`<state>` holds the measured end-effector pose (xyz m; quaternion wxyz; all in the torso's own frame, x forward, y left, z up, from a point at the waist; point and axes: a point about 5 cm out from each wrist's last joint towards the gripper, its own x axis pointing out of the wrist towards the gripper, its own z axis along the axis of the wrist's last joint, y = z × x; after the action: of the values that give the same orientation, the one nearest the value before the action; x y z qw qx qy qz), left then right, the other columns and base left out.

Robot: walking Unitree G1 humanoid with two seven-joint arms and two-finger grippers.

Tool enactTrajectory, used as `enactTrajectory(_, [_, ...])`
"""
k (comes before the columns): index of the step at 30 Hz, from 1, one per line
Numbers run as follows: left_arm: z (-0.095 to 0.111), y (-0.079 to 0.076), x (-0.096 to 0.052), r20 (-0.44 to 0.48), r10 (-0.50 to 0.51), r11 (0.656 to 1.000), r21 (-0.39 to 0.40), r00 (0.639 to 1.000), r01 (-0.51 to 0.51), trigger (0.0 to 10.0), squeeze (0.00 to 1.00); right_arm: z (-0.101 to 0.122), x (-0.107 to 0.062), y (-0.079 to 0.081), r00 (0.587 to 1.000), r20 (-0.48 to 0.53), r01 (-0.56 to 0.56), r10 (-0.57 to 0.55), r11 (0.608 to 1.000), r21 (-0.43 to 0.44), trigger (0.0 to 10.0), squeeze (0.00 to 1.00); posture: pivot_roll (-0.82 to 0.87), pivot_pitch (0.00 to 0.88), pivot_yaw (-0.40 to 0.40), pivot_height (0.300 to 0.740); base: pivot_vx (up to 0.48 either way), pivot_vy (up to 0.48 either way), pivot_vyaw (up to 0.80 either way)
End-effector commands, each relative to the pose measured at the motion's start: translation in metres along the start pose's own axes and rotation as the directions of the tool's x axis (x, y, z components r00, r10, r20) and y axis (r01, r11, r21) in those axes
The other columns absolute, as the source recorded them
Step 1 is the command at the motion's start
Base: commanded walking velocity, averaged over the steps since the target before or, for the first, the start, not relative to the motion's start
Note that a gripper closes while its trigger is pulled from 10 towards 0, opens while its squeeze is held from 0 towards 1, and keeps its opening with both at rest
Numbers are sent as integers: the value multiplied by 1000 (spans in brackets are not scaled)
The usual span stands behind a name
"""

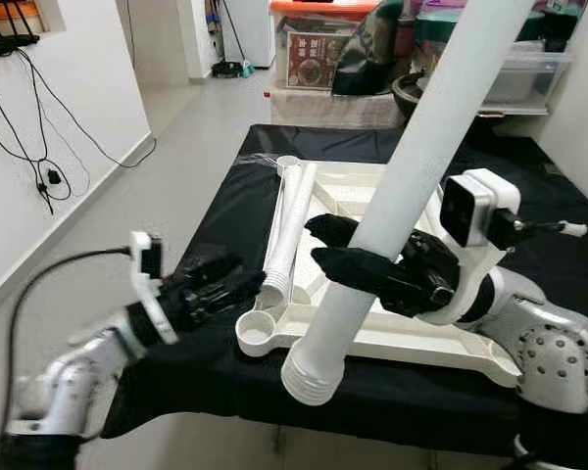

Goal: Building children table

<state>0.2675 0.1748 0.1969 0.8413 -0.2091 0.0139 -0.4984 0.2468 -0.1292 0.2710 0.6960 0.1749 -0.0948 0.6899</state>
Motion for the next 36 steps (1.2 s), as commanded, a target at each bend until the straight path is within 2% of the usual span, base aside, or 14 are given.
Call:
enactTrajectory(1, [-6, -11, 5, -51, -94, 996, -6, 994, 94, 10000, 0, -3, 3, 0, 1000, -15, -24, 24, 1000, 4, 0, 0, 69, 0, -37, 740, 0, 0, 0])
enactTrajectory(4, [-8, -15, 7, -59, -124, 992, -10, 990, 124, 10000, 0, -5, 4, -1, 999, -23, -28, 29, 1000, 11, 0, 0, 63, 0, -34, 740, 0, 0, 0])
enactTrajectory(5, [-5, -22, 12, -42, -182, 983, -24, 982, 181, 10000, 0, -9, 3, -2, 998, -45, -31, 32, 999, 27, 0, 0, 62, 0, -36, 740, 0, 0, 0])
enactTrajectory(6, [-5, -22, 12, -42, -182, 983, -24, 982, 181, 10000, 0, -9, 3, -2, 998, -45, -31, 32, 999, 27, 0, 0, 62, 0, -36, 740, 0, 0, 0])
enactTrajectory(8, [-7, -31, 18, -41, -259, 965, -41, 965, 257, 10000, 0, -12, 2, -2, 998, -57, -34, 36, 999, 41, 0, 0, 61, 0, -35, 740, 0, 0, 0])
enactTrajectory(12, [-11, -34, 20, -60, -286, 958, -49, 956, 284, 10000, 0, -13, 2, -2, 997, -60, -36, 39, 998, 44, 0, 0, 61, 0, -35, 740, 0, 0, 0])
enactTrajectory(18, [-24, -43, 26, -111, -384, 922, -110, 917, 372, 10000, 0, -13, 10, -4, 996, -59, -61, 63, 997, 39, 0, 0, 53, 0, -19, 740, 0, 0, 0])
enactTrajectory(27, [-34, -45, 31, -161, -423, 903, -149, 892, 402, 10000, 0, -13, 22, -5, 993, -51, -108, 110, 993, 43, 0, 0, 58, 0, -25, 740, 0, 0, 0])
enactTrajectory(31, [-45, -47, 35, -191, -447, 892, -175, 874, 418, 10000, 0, -15, 29, -4, 989, -50, -137, 140, 989, 51, 0, 0, 58, 0, -25, 740, 0, 0, 0])
enactTrajectory(34, [-54, -50, 40, -236, -476, 878, -179, 847, 444, 10000, 0, -20, 36, -2, 984, -59, -164, 168, 984, 68, 0, 0, 52, 0, -28, 740, 0, 0, 0])
enactTrajectory(36, [-54, -50, 40, -236, -476, 878, -179, 847, 444, 10000, 0, -20, 36, -2, 984, -59, -164, 168, 984, 68, 0, 0, 52, 0, -28, 740, 0, 0, 0])
